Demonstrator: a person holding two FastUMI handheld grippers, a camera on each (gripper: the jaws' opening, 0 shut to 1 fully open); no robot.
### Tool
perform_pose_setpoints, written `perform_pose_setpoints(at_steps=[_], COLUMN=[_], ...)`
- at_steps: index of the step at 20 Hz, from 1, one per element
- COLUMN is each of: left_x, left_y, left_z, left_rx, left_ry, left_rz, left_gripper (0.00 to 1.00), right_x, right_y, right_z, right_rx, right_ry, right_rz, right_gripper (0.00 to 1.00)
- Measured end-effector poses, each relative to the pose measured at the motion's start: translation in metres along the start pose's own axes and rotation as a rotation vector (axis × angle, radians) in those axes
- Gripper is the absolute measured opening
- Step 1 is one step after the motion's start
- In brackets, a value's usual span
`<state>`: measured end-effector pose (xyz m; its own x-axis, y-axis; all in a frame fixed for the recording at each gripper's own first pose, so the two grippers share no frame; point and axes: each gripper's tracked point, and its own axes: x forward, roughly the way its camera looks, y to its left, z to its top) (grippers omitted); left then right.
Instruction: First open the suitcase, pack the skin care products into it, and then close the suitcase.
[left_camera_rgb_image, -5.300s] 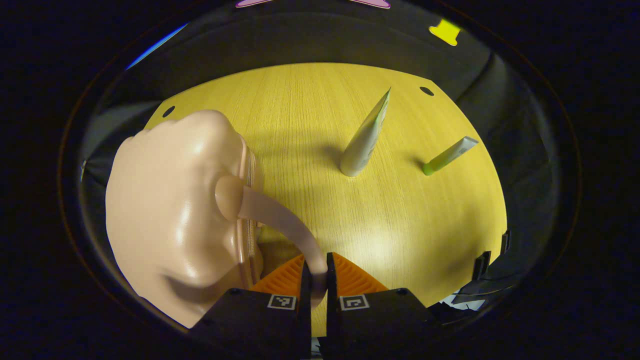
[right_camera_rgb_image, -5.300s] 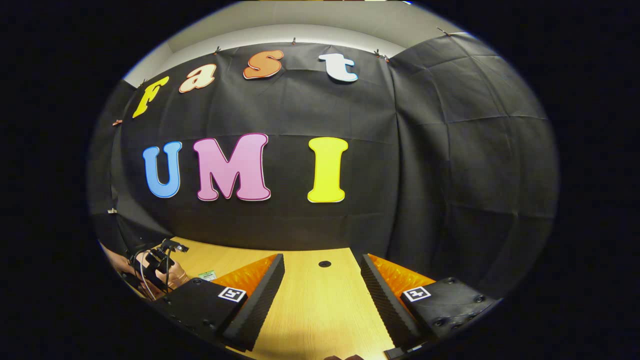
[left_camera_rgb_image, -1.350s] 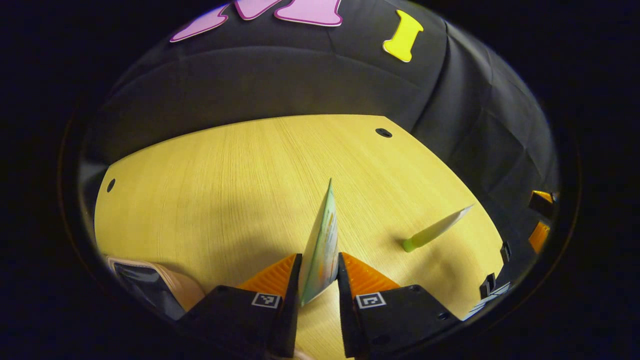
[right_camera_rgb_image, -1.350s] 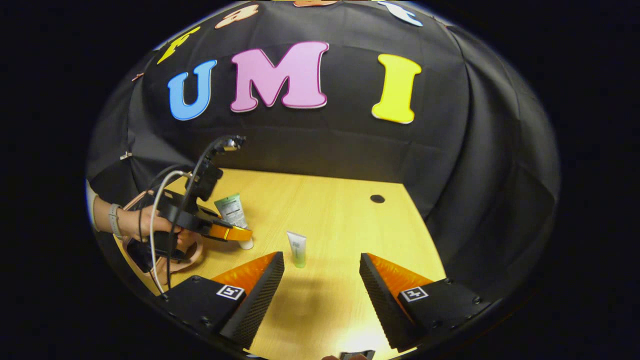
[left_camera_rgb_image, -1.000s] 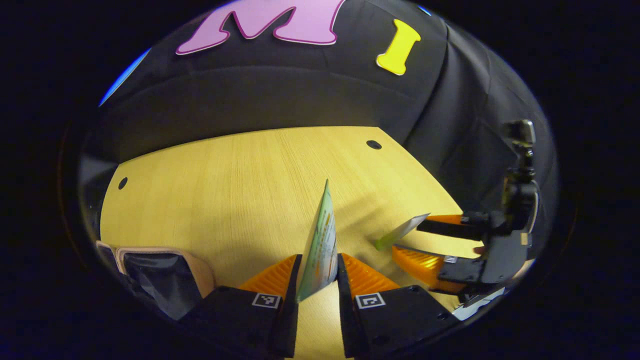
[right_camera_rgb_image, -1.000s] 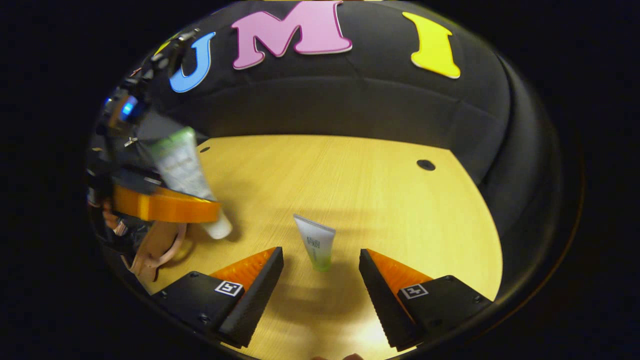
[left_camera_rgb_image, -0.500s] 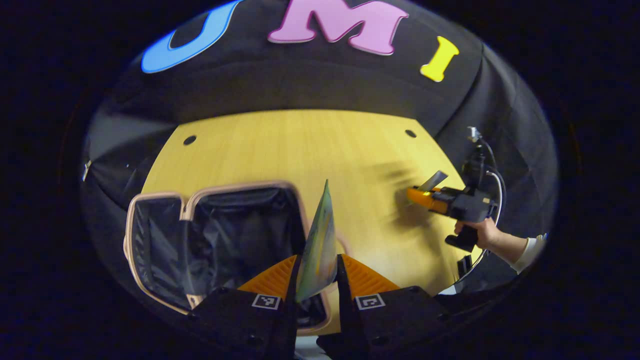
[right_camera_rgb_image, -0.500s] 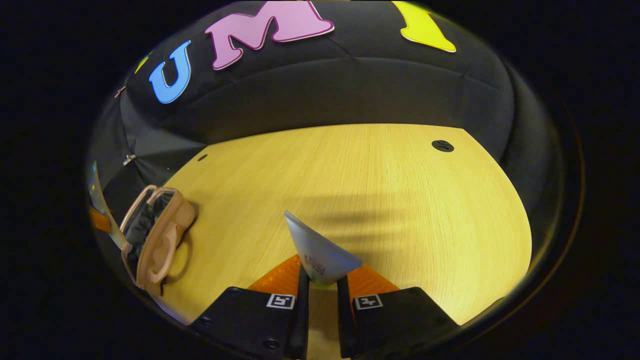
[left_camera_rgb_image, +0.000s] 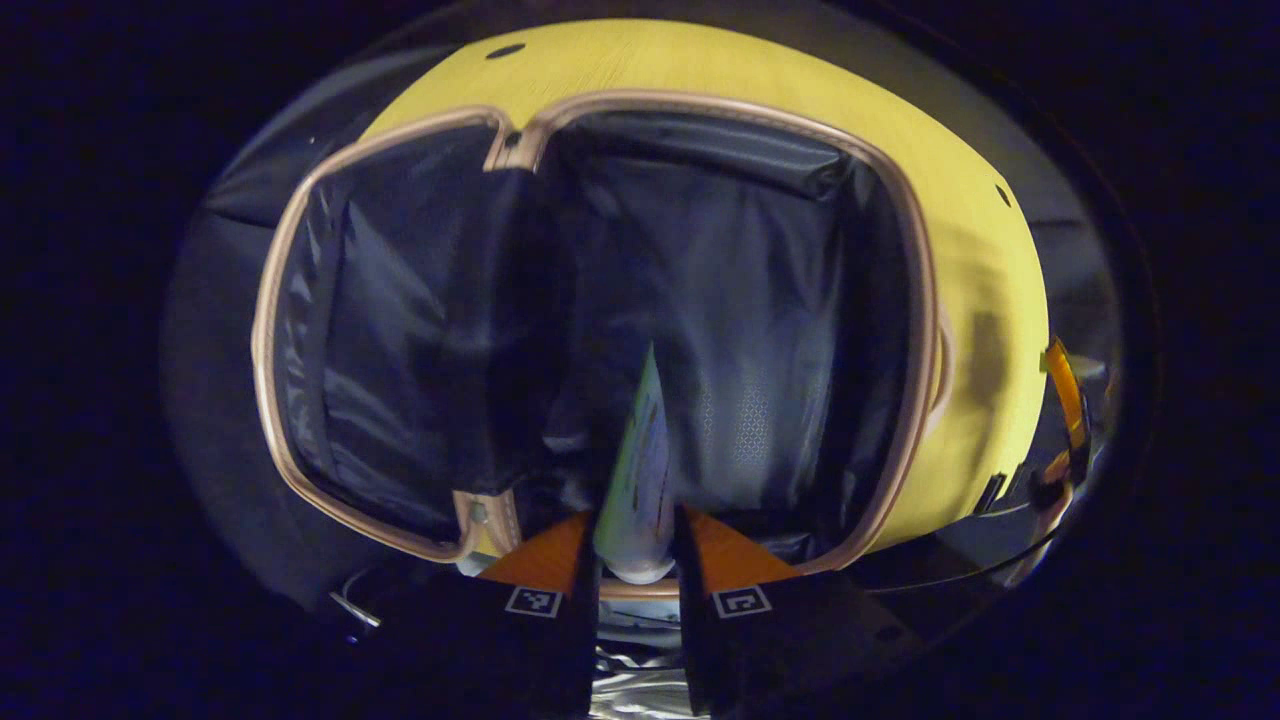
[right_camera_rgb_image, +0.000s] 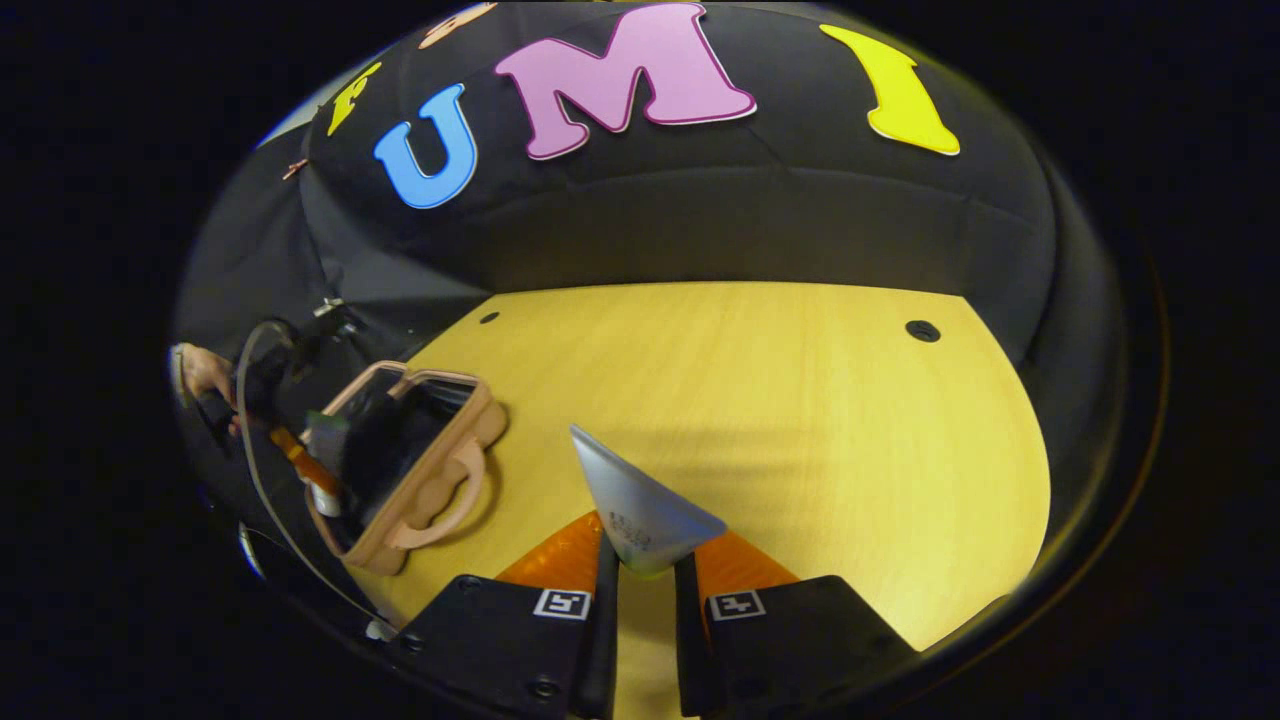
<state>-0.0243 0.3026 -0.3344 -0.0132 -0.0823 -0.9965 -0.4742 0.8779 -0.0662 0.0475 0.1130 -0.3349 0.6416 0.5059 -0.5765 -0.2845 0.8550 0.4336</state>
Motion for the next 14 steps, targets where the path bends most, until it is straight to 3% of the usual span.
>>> perform_pose_setpoints(at_steps=[2,4,5,8,11,14], left_x=[0.014,0.019,0.017,-0.020,-0.077,-0.131], left_y=[-0.002,0.009,0.007,-0.004,-0.017,0.024], left_z=[0.017,0.020,0.023,0.030,0.034,0.037], left_rx=[-0.050,0.017,0.055,0.183,0.237,0.235], left_ry=[-0.004,-0.052,-0.086,-0.272,-0.477,-0.642], left_rz=[0.010,0.056,0.053,0.011,-0.170,-0.164], left_gripper=[0.46,0.57,0.85,0.91,0.89,0.89], right_x=[-0.007,-0.015,-0.015,-0.014,-0.001,0.028], right_y=[0.009,0.027,0.036,0.084,0.170,0.244], right_z=[-0.002,0.000,0.000,0.001,0.004,-0.011], right_rx=[0.004,0.011,0.000,-0.015,-0.017,0.042], right_ry=[0.006,0.002,0.009,0.033,0.099,0.236], right_rz=[-0.009,0.002,0.006,0.058,0.188,0.277], right_gripper=[0.28,0.28,0.28,0.28,0.28,0.28])
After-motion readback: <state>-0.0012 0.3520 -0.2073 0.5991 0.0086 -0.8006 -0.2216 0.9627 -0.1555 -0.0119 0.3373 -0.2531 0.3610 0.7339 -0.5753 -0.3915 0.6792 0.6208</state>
